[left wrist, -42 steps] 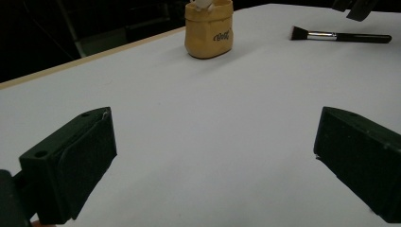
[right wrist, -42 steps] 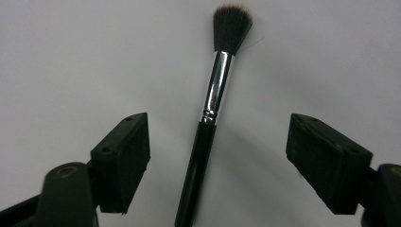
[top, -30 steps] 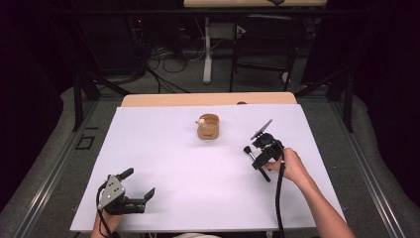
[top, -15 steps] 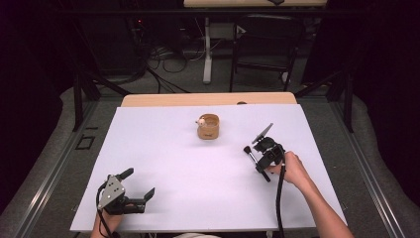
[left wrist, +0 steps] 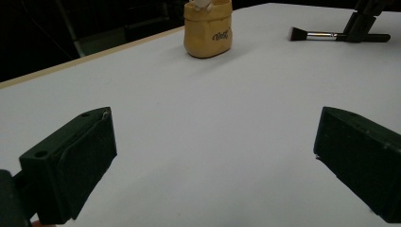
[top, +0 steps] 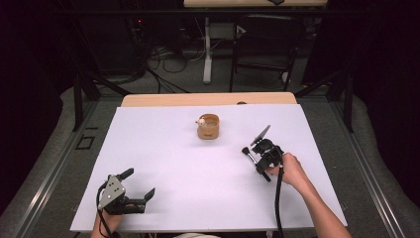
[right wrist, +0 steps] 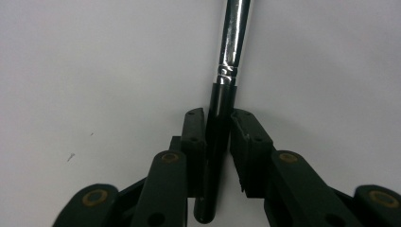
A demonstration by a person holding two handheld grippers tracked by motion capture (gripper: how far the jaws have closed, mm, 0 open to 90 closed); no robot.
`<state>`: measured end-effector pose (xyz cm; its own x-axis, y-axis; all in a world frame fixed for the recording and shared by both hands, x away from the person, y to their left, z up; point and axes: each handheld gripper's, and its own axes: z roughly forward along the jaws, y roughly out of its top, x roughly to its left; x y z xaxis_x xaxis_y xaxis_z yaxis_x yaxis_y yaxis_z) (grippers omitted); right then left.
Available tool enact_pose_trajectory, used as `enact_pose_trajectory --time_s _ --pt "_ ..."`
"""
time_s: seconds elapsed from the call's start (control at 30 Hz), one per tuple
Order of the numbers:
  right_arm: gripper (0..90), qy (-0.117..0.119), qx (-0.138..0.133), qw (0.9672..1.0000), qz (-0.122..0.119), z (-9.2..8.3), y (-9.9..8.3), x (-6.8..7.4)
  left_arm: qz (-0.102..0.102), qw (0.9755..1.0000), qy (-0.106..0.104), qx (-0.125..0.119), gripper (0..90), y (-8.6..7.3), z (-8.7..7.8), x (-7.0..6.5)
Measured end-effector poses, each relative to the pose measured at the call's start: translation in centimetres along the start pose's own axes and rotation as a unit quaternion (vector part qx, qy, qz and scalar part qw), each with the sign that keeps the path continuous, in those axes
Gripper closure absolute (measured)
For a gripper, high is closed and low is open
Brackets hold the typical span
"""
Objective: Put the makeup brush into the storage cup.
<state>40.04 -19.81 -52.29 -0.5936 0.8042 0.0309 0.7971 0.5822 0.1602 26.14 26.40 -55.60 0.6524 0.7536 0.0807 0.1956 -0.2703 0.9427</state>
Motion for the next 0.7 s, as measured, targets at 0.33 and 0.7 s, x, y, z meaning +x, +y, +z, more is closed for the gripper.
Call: enact_pose_trajectory --time_s 0.33,0.7 --pt "78.9 -0.012 -0.015 0.9998 0.002 0.2 -0.2 0.2 0.0 1.0 0.0 0.0 0.1 0.0 0.0 0.0" --pt "79.5 0.0 -0.045 0.999 0.003 -0.3 -0.7 -0.1 0.0 1.0 0.001 0.001 0.1 0.0 0.0 0.0"
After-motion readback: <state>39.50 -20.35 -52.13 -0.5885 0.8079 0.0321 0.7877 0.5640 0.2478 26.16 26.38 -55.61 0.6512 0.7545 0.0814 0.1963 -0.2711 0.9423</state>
